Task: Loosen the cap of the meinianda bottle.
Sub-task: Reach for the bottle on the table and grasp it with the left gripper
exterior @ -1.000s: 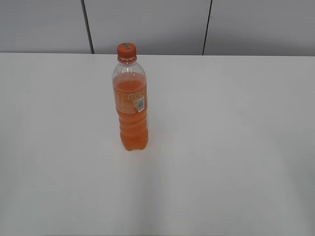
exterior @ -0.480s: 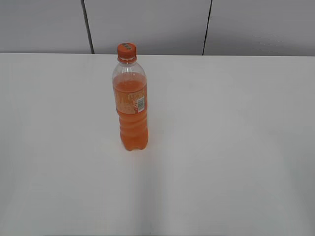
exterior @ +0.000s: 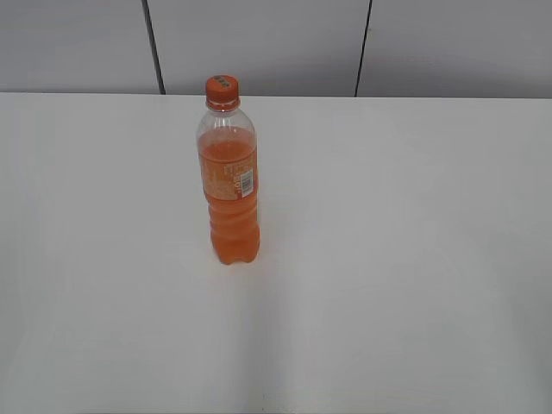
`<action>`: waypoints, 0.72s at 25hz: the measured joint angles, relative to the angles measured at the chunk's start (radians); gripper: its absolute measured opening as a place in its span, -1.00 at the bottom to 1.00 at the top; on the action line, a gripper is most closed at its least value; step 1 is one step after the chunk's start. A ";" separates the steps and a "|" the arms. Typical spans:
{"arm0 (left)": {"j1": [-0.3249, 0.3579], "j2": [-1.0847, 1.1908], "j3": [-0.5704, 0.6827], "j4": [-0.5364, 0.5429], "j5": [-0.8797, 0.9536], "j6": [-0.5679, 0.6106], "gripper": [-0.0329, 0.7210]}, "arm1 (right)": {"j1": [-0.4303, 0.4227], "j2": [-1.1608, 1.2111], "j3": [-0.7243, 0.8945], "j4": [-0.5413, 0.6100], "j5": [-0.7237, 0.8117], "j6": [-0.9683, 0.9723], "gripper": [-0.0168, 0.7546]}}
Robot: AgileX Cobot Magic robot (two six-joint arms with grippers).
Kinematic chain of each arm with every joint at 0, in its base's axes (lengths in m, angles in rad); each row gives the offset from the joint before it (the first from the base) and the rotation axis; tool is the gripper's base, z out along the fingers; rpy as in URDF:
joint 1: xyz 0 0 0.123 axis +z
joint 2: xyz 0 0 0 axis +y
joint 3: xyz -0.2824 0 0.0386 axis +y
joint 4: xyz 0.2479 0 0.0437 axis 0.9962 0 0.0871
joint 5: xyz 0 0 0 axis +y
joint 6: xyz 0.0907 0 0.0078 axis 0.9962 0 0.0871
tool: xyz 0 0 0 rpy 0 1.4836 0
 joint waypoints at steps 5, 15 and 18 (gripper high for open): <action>0.000 0.000 0.000 0.000 0.000 0.000 -0.28 | 0.000 0.000 0.000 0.000 0.000 0.000 0.51; 0.000 0.000 0.000 0.000 0.000 0.000 -0.27 | 0.000 0.000 0.000 0.000 0.000 0.000 0.51; 0.000 0.000 0.000 0.000 0.000 0.000 -0.16 | 0.000 0.000 0.000 0.000 0.000 0.000 0.51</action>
